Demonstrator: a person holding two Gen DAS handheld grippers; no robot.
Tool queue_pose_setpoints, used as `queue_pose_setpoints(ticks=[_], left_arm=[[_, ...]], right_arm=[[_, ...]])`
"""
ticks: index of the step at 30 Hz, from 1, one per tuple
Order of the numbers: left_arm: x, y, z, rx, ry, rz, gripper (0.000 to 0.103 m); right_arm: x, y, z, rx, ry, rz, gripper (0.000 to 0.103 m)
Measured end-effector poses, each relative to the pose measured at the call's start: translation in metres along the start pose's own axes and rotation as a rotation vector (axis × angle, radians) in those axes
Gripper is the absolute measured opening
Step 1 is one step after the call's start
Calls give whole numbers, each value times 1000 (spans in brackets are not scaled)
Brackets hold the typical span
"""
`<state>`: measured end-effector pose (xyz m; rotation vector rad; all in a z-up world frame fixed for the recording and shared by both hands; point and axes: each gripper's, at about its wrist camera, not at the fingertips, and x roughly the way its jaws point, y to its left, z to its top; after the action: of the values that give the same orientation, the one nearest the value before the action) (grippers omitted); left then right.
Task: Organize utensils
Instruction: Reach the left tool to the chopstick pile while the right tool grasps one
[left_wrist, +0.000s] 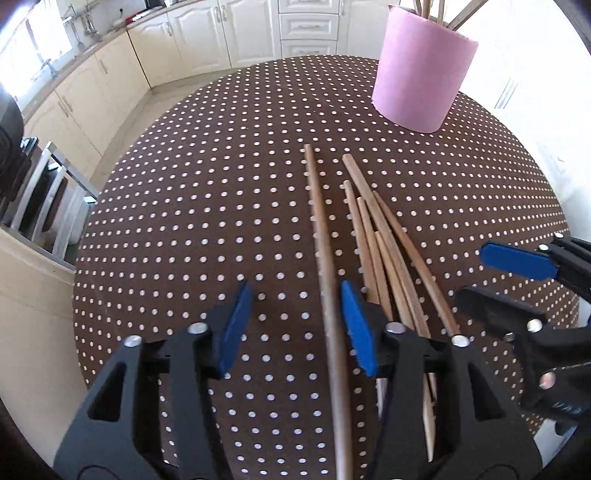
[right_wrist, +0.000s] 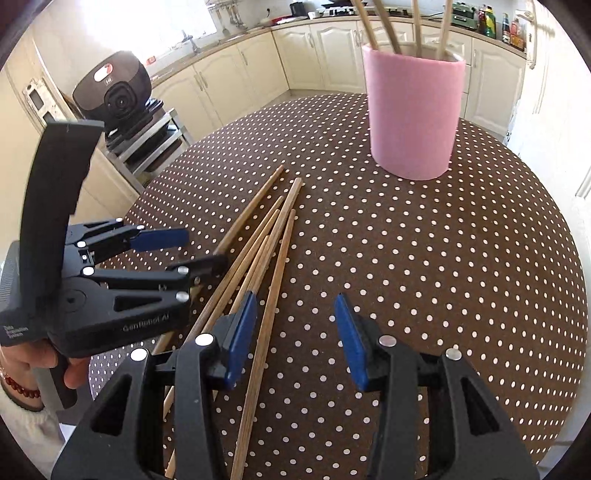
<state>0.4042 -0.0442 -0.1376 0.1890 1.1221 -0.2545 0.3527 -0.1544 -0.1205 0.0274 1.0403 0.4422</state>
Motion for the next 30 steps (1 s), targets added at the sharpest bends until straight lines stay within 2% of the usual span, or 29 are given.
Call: queue_pose_setpoints(ticks=[4,7,11,12,14,18,19,20,24,30], left_arm=[[1,-1,7,13,7,1,43],[7,2,10,-1,12,-2,43],[12,4,19,-2,10,11,42],[13,3,22,1,7,10,37],[14,1,25,3,2,4,31],[16,-6,29,30,-14,-19,9],[16,-8,29,33,-22,-30,6],[11,-22,29,35,-31,-32,6],[7,-28,25,31,-59,-31,6],[-33,-34,19,40,-140,-44,6]], right_arm=[[8,5,5,-17,23,6,42],[17,10,8,-47,43,-26,39],[26,16,12,-88,45,-67,27],[27,16,12,-97,45,-78,25],[31,19,14,-122,45,-109,10],[34,13,16,-111,34,-100,8],[34,11,16,-103,30,-95,8],[34,9,15,-93,24,-90,6],[23,5,12,-70,-10,-72,5],[-12,5,13,-52,-76,-47,5]])
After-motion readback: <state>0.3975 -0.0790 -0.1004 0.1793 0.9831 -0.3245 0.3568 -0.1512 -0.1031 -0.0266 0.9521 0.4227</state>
